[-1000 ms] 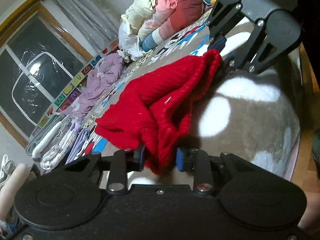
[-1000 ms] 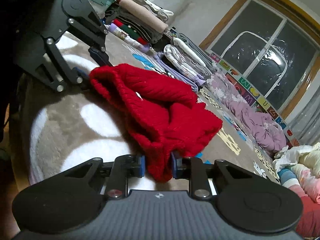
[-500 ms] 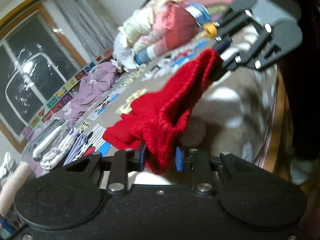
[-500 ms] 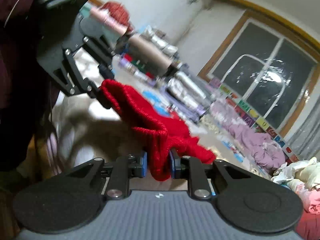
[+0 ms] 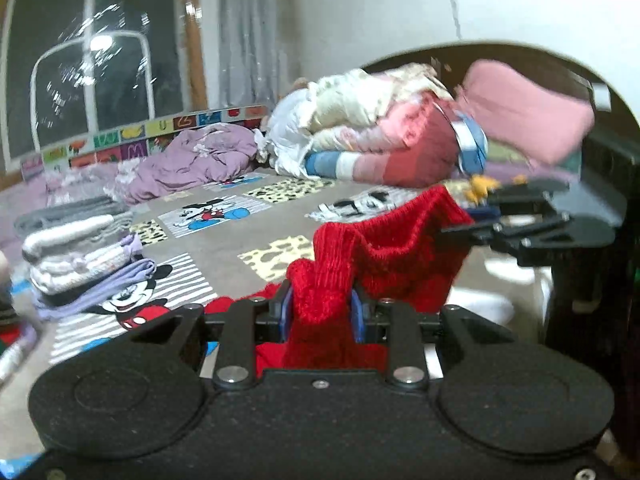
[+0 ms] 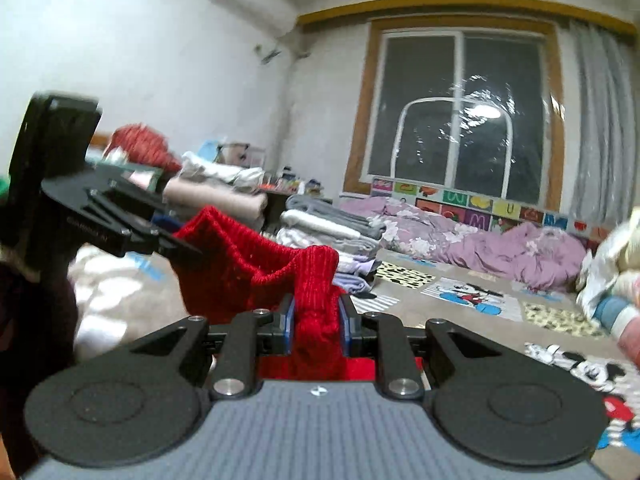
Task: Fold clothes
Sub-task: 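Lift the red sweater bundle with both grippers pinching its edge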
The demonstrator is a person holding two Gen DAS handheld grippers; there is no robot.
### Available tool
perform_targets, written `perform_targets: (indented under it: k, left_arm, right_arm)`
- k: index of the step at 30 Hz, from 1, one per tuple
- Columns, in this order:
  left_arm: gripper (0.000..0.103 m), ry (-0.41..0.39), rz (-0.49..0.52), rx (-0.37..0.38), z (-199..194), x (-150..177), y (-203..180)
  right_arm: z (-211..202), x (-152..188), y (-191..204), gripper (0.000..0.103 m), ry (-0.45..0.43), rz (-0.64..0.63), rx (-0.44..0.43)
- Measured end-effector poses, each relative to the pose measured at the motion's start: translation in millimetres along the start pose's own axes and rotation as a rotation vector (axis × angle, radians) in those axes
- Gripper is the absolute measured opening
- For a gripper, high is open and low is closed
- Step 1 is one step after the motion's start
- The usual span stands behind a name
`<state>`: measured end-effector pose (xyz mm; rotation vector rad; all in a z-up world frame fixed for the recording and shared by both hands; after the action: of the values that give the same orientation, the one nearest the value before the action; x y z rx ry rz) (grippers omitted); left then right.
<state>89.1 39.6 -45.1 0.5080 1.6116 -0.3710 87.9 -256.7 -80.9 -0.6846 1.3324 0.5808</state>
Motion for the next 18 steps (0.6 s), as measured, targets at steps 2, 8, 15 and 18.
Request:
perform_targets:
  k: [2, 8, 15, 18]
  left_arm:
    - [0.027, -0.013, -0.056, 0.009, 9, 0, 11]
    - [0.027, -0.050, -0.252, 0.040, 33, 8, 48]
    - [0.027, -0.099, -0.437, 0.046, 70, 22, 89]
    - [0.027, -0.114, -0.485, 0.040, 86, 28, 107]
  right_arm:
    - [10, 4, -14, 0.023, -0.008, 0.067, 0.009]
    - [38, 22, -58, 0.023, -0.023, 0.298, 0.032]
    - [75, 46, -93, 0.022, -0.013, 0.414, 0.041]
    - [92, 55, -106, 0.022, -0.010, 0.462, 0.047]
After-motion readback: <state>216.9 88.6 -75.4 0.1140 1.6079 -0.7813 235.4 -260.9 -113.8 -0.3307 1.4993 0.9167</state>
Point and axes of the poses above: each gripper's, at about its wrist camera, not at the fingertips, and z roughly the way its jaws point, y to its left, x to its underside, the point moved 1 cm from there along z, roughly the way its jaws point, and after that the axes turned 12 degrees about -y, right-handed, at the moved point
